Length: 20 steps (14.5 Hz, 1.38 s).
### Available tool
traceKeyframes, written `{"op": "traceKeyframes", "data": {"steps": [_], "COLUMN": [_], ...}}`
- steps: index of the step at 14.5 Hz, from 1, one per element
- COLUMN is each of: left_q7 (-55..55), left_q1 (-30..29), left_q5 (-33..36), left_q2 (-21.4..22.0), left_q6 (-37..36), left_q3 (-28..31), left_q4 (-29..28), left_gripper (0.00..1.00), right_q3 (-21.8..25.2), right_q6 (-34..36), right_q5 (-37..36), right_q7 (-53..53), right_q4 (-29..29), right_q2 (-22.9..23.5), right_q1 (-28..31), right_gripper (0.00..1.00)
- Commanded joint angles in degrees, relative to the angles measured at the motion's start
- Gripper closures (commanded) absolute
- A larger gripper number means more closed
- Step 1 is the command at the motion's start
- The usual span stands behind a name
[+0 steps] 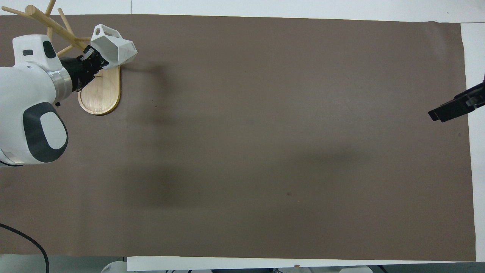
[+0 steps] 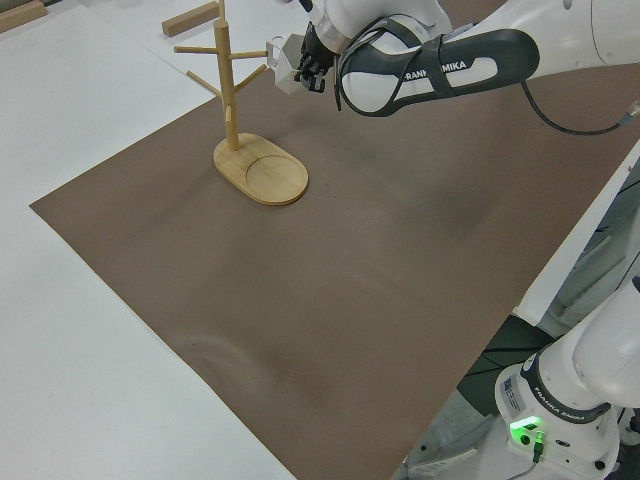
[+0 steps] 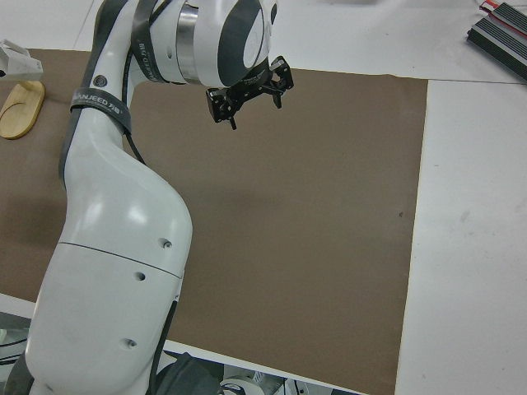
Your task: Hang cup on rack
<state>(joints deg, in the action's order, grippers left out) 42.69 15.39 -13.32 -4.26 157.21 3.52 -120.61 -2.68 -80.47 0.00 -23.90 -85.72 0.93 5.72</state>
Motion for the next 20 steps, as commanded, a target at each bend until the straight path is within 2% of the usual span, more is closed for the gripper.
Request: {"op": "traceKeyframes", "data": {"steps": [1,2,4,11,12,13,14,16,18,20], "left_q7": [-2.3,-3.0,-4.2,-5.6,-5.6,-5.8,-5.6,-5.9,-6.9,-6.9], "left_q1": [-1.5,-2.4,-3.7,-6.2,-6.0,-6.2,-6.3,-6.3,-6.5,-8.3], "left_q5": [-1.2,-1.2,-1.2,-1.2,-1.3,-1.3,-1.3,-0.7,-0.6,0.0], "left_q2": [0.0,-0.7,-1.2,-2.9,-3.0,-3.1,-3.3,-3.0,0.7,4.7], "left_q6": [0.0,0.0,0.0,0.1,0.2,0.0,-0.3,-3.8,-13.3,-23.3], "left_q3": [-0.5,-0.5,-0.6,-0.6,-0.4,-0.3,-0.3,0.0,0.3,0.3], "left_q4": [-0.8,-0.6,-0.4,-0.3,-0.1,0.5,0.8,0.7,0.8,1.3], "left_gripper": [1.0,1.0,1.0,1.0,0.89,0.56,0.44,0.12,0.01,0.01], "right_q3": [3.7,5.7,6.6,6.6,6.6,6.6,6.6,6.6,6.6,6.6], "right_q6": [3.7,4.0,4.0,3.4,3.5,3.6,3.6,3.7,3.7,3.6], "right_q5": [-1.8,-1.8,-1.2,-1.8,-1.8,-1.8,-1.8,-1.8,-1.8,-1.2], "right_q7": [10.7,14.1,20.9,22.1,22.1,22.1,22.1,22.1,21.5,21.5], "right_q4": [-0.2,-0.7,-1.3,-2.9,-2.9,-2.9,-2.9,-4.1,-4.5,-4.4], "right_q2": [-2.9,-3.3,-3.3,-2.9,-2.9,-2.9,-3.0,-3.4,-3.5,-3.5], "right_q1": [-3.9,-5.4,-5.7,-5.6,-5.6,-5.5,-5.6,-5.6,-5.5,-5.9], "right_gripper": [0.0,0.0,0.0,0.0,0.0,0.0,0.0,0.0,0.0,0.0]}}
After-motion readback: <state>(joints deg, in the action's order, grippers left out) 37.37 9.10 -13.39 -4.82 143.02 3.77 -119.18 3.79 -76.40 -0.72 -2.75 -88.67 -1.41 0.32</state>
